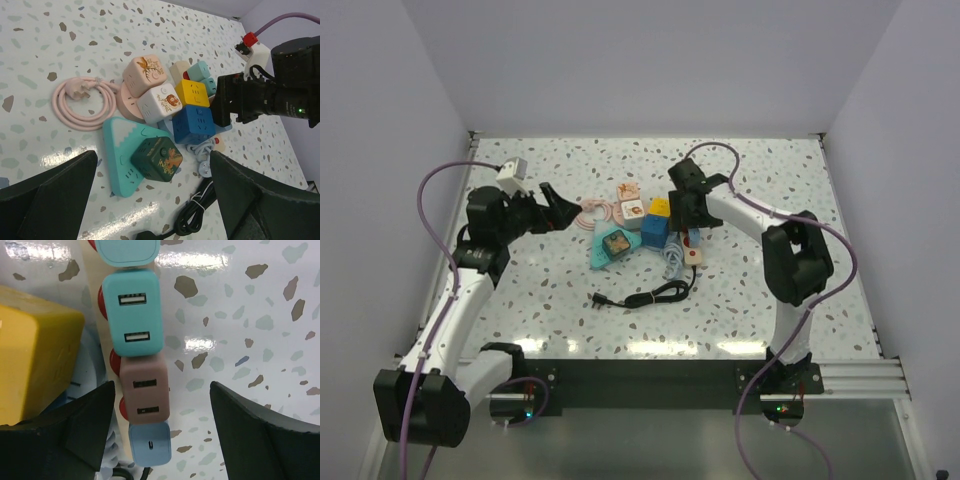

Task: Pull the plug off the socket

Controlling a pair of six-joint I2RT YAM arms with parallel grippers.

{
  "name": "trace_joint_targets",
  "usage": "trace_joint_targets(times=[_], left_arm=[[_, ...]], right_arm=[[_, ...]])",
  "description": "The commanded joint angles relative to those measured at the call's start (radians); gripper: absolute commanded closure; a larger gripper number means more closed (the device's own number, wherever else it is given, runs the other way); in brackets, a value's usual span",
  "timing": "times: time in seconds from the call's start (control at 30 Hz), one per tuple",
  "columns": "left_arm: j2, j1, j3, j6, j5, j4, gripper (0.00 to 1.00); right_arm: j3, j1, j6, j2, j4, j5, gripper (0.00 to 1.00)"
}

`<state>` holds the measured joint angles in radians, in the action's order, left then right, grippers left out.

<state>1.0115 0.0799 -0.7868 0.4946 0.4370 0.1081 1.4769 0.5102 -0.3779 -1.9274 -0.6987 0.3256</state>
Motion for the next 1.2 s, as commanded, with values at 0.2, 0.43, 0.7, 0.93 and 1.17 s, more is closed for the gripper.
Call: trace_joint_targets(times=[0.2,0.43,0.7,0.93,1.17], left_arm=[[-0.054,0.003,0.044,-0.004,-0.012,0.03,0.0],[-0.06,0.003,0.072,0.007,-0.015,0.024,0.0],[-0.057,0.003,0.064,0.012,0.031,0.018,0.0],[0.013,0.055,-0.014,0.055,0.134,-0.022,0.0],[0.18,0.275,-0.114,0.119,0.129,-0.09,0.0]], right_arm=[[-0.073,0.001,-0.004,0.005,0.16,-0.083,0.2],[-0.099,0.001,-0.004,-0.034,0.159,-0.122,0.19],[-0.125,-0.047,-0.096,-0.016,0.14,-0.072,0.89],[-0.273,-0.244,-0.076,0.214,0.251,-0.427,1.0],[-0.32,-0.288,-0.142,0.268,0.249,-0.642,1.0]])
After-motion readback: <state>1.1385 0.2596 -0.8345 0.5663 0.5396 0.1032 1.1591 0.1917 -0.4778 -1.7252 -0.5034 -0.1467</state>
